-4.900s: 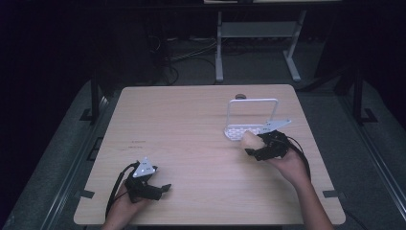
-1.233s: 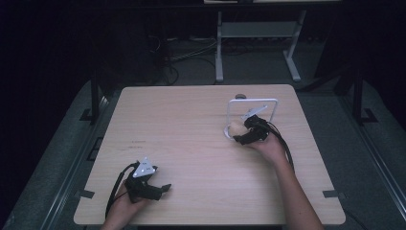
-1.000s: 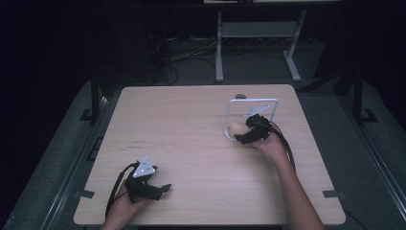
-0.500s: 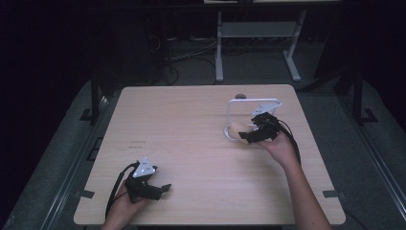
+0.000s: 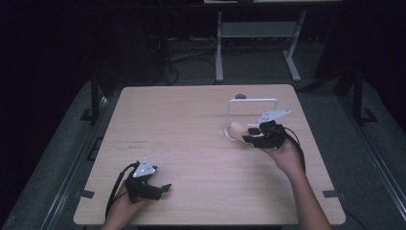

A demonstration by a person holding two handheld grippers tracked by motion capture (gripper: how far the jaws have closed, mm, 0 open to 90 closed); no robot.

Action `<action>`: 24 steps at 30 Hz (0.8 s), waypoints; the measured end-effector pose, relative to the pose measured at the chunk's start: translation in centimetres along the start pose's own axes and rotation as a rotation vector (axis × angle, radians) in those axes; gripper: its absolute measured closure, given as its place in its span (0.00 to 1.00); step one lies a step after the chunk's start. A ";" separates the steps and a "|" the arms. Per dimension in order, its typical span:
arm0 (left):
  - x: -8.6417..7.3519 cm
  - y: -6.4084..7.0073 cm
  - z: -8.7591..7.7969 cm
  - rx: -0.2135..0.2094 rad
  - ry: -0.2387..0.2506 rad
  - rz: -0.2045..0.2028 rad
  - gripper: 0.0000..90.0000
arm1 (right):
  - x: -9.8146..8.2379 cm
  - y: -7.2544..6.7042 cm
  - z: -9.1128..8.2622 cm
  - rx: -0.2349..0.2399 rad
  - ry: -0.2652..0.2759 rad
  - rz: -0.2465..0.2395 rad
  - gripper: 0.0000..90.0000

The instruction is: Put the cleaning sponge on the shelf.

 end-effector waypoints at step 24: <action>0.0 0.0 0.0 0.000 -0.004 0.004 0.14 | -3.2 -1.0 3.2 0.070 -0.078 0.030 1.00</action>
Point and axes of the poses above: each handheld gripper's, and its own axes: z roughly forward along the jaws, x roughly out of its top, y roughly to its right, the point moved 8 cm from there along z, roughly forward along the jaws, and after that the axes turned 13 degrees about -z, right-handed, at the moved point
